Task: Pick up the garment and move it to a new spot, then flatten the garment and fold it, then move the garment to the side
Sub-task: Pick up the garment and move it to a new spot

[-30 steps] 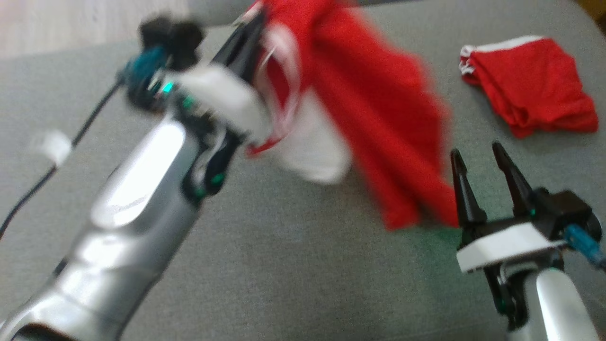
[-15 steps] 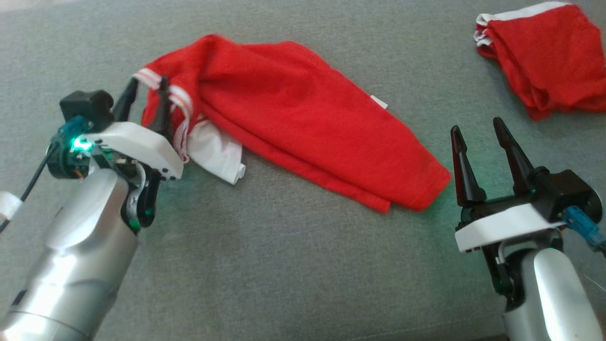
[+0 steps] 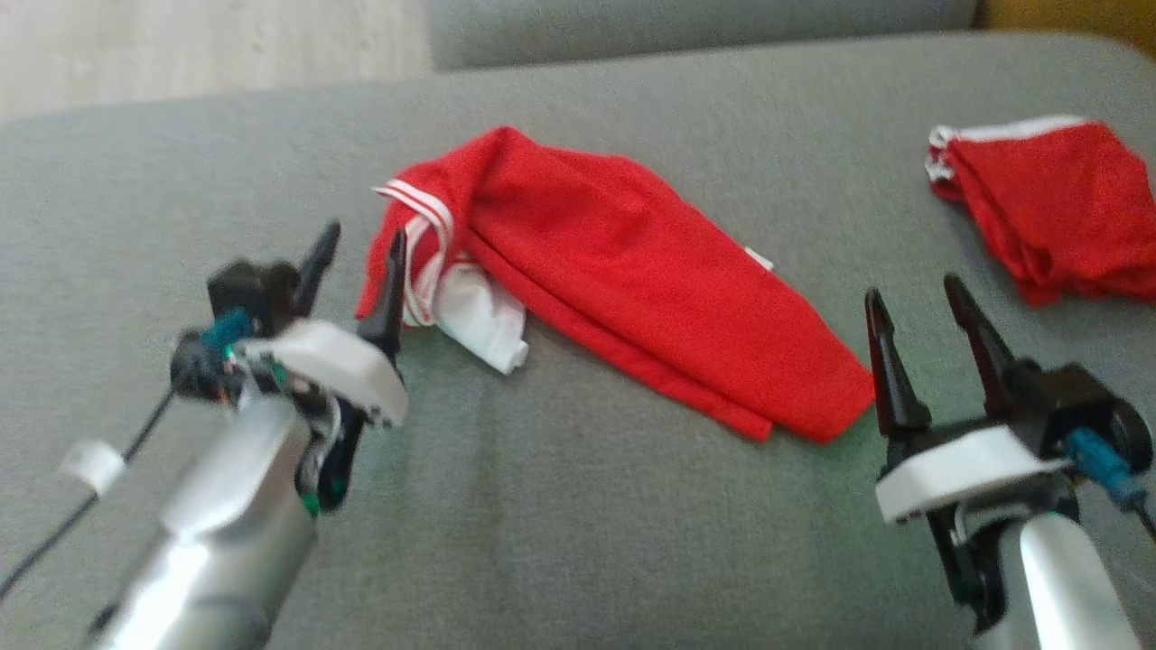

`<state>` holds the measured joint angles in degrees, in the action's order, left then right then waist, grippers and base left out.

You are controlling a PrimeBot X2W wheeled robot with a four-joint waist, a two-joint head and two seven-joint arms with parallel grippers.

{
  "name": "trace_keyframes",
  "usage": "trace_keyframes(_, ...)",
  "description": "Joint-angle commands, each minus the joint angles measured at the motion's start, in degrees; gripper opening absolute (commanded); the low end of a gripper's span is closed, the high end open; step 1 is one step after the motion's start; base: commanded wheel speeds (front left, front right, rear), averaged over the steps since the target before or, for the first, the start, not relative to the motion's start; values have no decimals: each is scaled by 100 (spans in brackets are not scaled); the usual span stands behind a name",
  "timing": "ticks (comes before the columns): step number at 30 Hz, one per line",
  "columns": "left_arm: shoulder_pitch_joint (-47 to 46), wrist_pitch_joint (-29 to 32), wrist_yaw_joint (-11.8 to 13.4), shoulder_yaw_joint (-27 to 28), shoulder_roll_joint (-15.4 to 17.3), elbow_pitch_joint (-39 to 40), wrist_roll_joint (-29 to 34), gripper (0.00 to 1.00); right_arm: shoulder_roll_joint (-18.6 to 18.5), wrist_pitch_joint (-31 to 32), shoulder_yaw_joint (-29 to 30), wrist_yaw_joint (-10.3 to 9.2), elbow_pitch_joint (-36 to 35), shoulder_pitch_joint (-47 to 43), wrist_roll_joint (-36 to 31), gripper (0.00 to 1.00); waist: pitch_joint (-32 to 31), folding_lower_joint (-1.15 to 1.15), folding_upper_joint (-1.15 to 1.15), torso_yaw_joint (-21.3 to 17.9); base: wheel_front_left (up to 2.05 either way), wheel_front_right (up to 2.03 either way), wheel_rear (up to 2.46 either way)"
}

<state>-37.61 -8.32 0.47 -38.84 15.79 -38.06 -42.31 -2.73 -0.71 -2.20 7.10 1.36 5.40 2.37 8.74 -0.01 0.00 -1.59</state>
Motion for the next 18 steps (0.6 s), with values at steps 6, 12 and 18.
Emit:
trace_keyframes(6,624,-254,222,183,203,546,-122,100,-15,95,-99,39,-261,-319,41,100,-815,1,0,434,0,0,0)
trace_keyframes(12,1593,-478,730,248,368,1401,-85,100,-15,108,-87,39,-438,-712,137,100,-1062,1,0,539,0,0,0)
trace_keyframes(18,2695,-601,1353,441,505,2434,-82,100,-15,-34,-78,39,-448,-1095,273,100,-1149,1,0,547,0,0,0)
